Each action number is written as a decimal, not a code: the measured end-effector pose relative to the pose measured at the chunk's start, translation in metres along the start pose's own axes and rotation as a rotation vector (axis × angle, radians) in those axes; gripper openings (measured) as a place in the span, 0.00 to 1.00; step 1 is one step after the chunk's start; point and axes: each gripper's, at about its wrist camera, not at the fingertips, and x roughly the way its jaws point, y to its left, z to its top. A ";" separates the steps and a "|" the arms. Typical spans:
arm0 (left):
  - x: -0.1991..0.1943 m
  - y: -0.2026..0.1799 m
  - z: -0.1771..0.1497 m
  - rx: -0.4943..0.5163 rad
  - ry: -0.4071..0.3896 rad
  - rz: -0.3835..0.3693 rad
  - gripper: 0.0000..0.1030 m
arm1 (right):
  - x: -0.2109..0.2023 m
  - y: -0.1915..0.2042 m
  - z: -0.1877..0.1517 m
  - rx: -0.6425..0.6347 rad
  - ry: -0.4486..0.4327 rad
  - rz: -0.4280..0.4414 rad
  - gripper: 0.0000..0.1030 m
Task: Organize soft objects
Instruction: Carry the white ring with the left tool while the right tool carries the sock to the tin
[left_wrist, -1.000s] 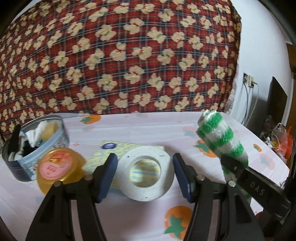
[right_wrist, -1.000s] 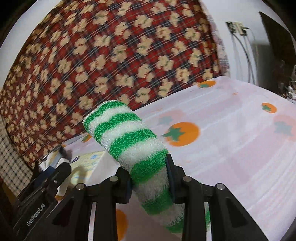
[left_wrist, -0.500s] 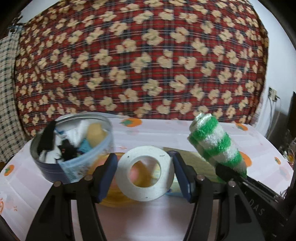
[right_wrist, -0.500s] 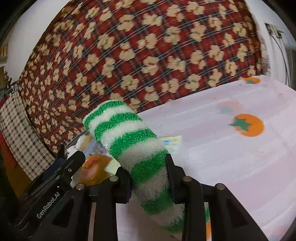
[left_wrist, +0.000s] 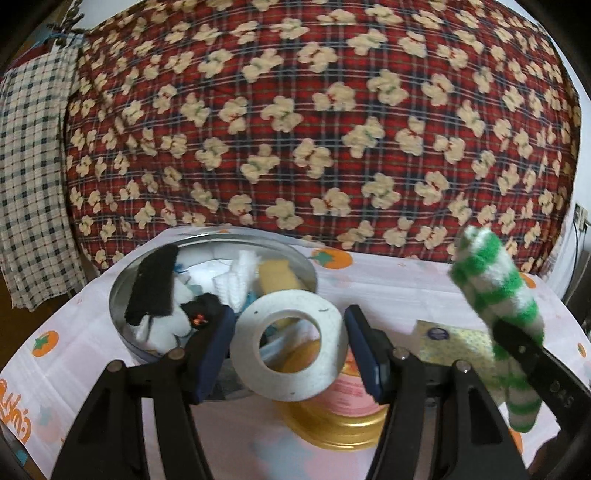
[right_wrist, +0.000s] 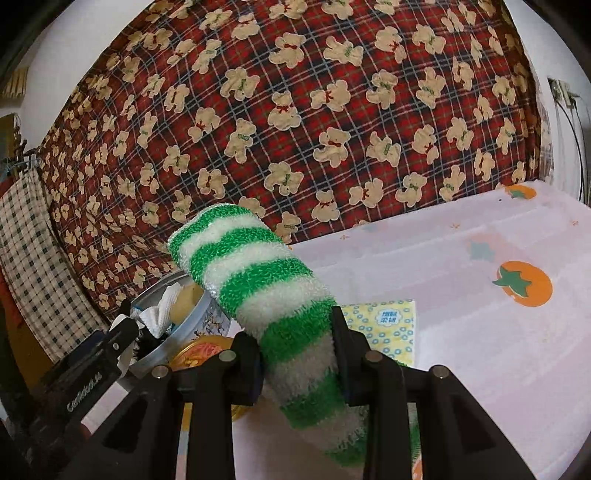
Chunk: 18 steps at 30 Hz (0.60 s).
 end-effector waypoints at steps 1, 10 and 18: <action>0.001 0.003 0.000 -0.005 0.003 0.001 0.59 | -0.004 0.002 -0.003 -0.007 -0.012 -0.006 0.32; 0.008 0.023 -0.003 -0.025 0.010 0.015 0.59 | -0.025 0.034 -0.043 -0.071 0.033 0.095 0.32; 0.005 0.062 0.011 -0.065 -0.023 0.092 0.59 | 0.015 0.086 -0.024 0.056 0.146 0.350 0.32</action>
